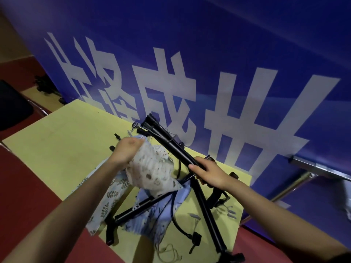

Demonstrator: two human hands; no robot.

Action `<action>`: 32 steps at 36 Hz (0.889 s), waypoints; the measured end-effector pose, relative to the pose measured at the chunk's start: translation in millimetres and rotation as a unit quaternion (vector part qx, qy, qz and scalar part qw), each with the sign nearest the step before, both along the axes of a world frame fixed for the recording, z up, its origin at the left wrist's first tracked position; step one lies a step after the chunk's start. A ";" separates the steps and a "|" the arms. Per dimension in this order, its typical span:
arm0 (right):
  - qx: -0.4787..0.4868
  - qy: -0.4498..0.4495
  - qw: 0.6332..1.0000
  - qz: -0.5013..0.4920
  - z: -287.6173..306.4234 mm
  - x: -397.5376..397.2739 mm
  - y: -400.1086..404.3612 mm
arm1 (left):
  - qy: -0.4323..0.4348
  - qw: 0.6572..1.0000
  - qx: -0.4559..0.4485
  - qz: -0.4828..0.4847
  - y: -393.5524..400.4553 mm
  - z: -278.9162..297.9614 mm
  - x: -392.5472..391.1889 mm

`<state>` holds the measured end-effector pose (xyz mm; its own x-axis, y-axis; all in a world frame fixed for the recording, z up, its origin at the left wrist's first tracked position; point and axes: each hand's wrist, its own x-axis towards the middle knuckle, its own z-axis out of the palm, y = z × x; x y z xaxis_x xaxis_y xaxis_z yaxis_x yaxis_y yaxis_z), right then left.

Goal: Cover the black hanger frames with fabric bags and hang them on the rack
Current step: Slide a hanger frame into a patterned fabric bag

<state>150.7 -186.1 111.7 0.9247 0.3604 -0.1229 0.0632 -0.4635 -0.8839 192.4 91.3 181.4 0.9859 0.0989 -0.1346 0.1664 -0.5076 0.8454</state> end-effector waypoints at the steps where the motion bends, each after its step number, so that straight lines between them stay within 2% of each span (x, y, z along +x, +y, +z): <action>1: -0.005 0.001 1.000 0.004 -0.6 0.4 0.0 | 0.032 0.993 -0.111 0.036 1.8 3.2 0.5; 2: -0.017 0.001 1.000 0.007 -0.9 1.2 0.6 | 0.056 0.978 -0.194 0.057 6.2 3.3 3.4; 4: -0.047 0.000 0.999 0.006 -2.3 4.1 3.3 | 0.085 0.950 -0.293 0.057 16.6 0.3 9.9; 8: -0.083 -0.020 0.996 -0.003 -5.2 11.2 6.4 | 0.083 0.921 -0.373 0.070 24.9 -11.4 16.5; 12: -0.104 -0.024 0.994 0.027 4.3 11.1 5.3 | 0.047 0.912 -0.397 0.094 21.0 -15.6 12.3; 16: -0.098 -0.006 0.993 0.066 12.5 9.6 -1.8 | 0.012 0.918 -0.378 0.117 23.6 -13.1 9.1; 19: -0.121 0.028 0.990 0.073 11.8 8.0 -7.1 | -0.018 0.943 -0.316 0.106 23.1 -6.8 8.0; 22: -0.164 0.017 0.984 0.067 7.5 6.2 -9.1 | -0.040 0.969 -0.240 0.039 10.8 0.4 2.9; 26: -0.201 -0.002 0.978 0.055 9.3 6.8 -9.7 | -0.064 0.984 -0.160 -0.054 -4.4 4.2 -4.0; 29: -0.196 0.033 0.979 0.046 16.5 9.9 -9.0 | -0.063 0.991 -0.068 -0.101 -10.0 -0.6 -5.8; 32: -0.201 0.071 0.976 0.049 21.3 16.4 -2.8 | -0.057 0.984 -0.053 -0.159 -31.3 0.2 -13.9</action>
